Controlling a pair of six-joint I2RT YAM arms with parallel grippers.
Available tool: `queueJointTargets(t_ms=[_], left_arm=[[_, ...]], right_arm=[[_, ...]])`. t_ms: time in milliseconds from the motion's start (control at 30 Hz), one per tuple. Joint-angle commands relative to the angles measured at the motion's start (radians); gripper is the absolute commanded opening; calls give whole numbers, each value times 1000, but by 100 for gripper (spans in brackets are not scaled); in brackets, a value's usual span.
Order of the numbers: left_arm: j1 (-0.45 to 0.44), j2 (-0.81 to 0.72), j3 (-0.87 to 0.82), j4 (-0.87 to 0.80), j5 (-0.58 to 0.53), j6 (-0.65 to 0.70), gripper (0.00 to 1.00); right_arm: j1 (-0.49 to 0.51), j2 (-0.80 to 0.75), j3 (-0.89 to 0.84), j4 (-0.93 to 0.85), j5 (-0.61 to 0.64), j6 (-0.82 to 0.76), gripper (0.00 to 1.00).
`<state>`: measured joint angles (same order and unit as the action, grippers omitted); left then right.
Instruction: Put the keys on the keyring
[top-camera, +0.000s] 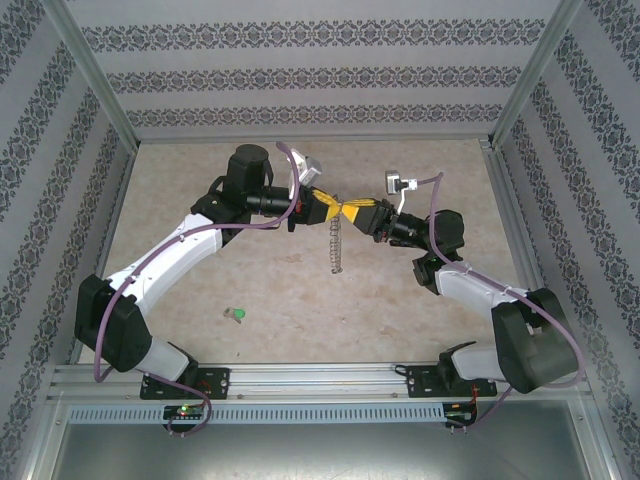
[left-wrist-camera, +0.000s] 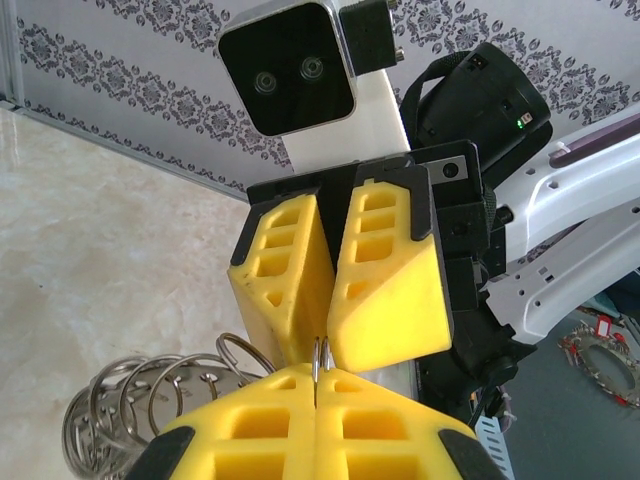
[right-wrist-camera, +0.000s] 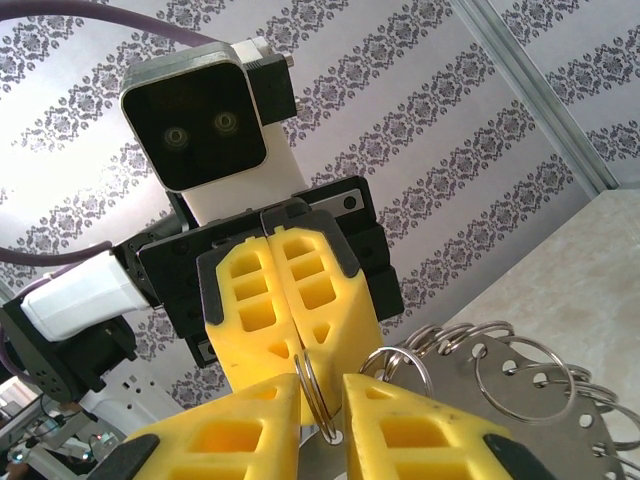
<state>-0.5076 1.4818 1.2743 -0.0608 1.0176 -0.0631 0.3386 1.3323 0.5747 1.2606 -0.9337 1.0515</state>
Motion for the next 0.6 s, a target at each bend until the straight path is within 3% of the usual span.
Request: queueJointTargets(t_ms=[0, 167, 300, 400, 567], left_arm=[[8, -3, 37, 18, 36, 8, 0], [9, 5, 43, 20, 41, 1, 0], [9, 16, 51, 21, 45, -7, 0], [9, 19, 50, 24, 31, -21, 0], [19, -5, 8, 78, 0, -65, 26]], right_arm=[[14, 8, 19, 36, -26, -5, 21], [18, 8, 22, 34, -30, -7, 20], [17, 11, 30, 34, -29, -14, 0], [14, 5, 29, 34, -6, -25, 0], [-8, -8, 30, 39, 29, -36, 0]])
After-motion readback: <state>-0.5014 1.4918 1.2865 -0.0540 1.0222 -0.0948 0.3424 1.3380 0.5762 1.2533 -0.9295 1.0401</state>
